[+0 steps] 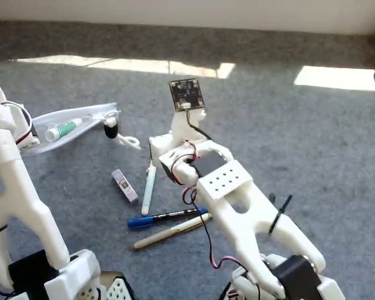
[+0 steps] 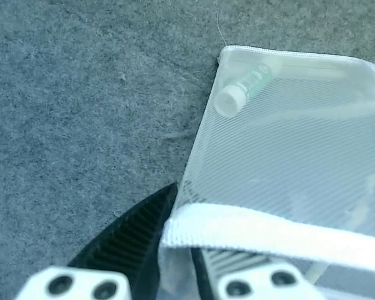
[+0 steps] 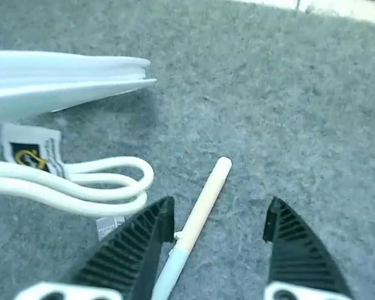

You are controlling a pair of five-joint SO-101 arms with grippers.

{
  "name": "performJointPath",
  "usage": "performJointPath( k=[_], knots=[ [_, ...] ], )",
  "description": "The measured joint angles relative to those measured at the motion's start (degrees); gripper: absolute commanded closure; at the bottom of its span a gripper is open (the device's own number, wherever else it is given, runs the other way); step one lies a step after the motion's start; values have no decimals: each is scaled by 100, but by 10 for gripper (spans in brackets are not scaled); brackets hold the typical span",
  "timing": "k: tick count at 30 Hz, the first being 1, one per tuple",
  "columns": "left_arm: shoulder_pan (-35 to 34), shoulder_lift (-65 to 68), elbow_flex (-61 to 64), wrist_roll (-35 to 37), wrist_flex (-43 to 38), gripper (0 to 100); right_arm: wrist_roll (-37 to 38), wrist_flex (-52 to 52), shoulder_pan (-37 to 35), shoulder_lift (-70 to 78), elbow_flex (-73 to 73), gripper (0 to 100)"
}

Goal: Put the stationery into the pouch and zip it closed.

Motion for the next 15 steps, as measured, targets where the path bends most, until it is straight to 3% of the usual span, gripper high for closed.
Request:
performJointPath(
  k=[15],
  knots=[
    [-35,0,18,0,-26,993,0,35,9,2066,-1371,816]
  ],
)
